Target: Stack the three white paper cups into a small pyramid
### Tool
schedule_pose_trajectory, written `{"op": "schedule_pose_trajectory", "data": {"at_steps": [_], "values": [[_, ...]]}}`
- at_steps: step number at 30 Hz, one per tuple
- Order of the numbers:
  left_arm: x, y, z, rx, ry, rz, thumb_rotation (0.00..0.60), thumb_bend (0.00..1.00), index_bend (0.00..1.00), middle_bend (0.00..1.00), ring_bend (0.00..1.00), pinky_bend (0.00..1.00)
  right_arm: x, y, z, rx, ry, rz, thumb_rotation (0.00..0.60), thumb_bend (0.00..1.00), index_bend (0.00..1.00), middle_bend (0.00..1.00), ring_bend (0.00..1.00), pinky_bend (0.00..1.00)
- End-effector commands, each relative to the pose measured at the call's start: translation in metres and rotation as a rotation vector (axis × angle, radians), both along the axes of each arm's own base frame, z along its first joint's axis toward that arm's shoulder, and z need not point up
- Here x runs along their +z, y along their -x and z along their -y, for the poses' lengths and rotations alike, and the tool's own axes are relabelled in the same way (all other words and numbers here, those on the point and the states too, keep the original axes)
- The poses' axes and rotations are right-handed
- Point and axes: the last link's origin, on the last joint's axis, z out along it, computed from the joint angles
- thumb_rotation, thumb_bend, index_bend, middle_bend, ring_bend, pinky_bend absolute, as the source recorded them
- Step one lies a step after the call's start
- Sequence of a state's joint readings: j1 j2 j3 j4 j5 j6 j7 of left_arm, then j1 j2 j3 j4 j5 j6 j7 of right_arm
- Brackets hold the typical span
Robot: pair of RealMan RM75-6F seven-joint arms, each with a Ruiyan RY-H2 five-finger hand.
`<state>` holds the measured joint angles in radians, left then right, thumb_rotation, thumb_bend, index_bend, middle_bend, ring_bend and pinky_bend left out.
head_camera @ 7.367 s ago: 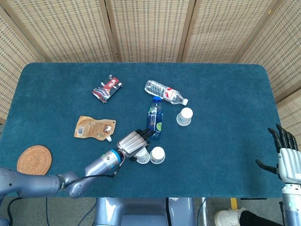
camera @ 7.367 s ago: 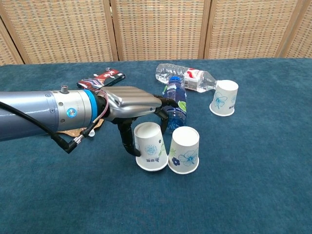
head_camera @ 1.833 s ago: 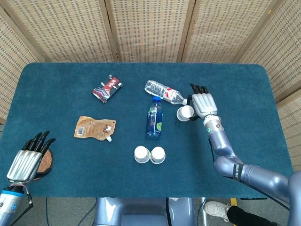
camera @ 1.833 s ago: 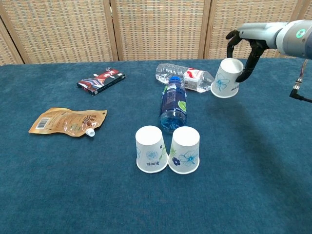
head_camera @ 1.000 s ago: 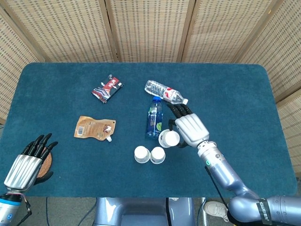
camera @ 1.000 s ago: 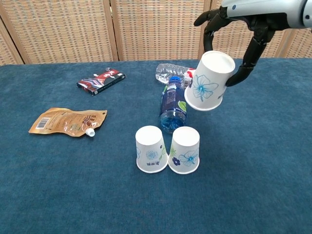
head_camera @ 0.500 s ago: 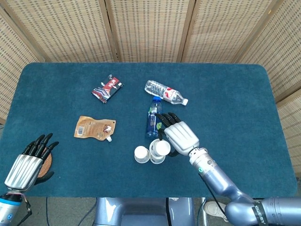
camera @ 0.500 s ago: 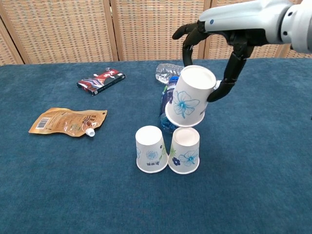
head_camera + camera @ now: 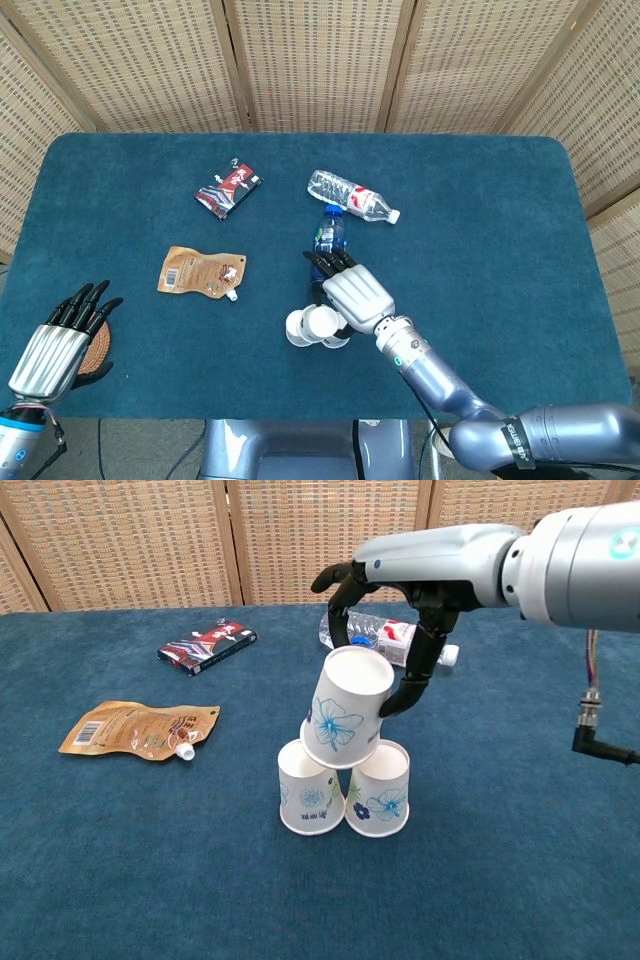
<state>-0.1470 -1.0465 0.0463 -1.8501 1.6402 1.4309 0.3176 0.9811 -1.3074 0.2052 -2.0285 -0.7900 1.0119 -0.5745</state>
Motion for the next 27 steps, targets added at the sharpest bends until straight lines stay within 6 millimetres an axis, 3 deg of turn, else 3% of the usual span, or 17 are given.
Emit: {"op": "schedule_pose_trajectory", "data": {"at_steps": [1,27], "values": [[-0.001,-0.001,0.000,0.000,0.003,0.002,0.600,0.19,0.15,0.00,0.00,0.16,-0.003,-0.001,0.001,-0.001,-0.001,-0.003,0.600,0.15,0.55,0.00,0.00,0.08],[-0.003,-0.002,0.001,0.004,0.017,-0.006,0.600,0.19,0.16,0.00,0.00,0.16,-0.017,0.010,0.009,-0.046,-0.027,-0.036,0.600,0.15,0.55,0.00,0.00,0.08]]}}
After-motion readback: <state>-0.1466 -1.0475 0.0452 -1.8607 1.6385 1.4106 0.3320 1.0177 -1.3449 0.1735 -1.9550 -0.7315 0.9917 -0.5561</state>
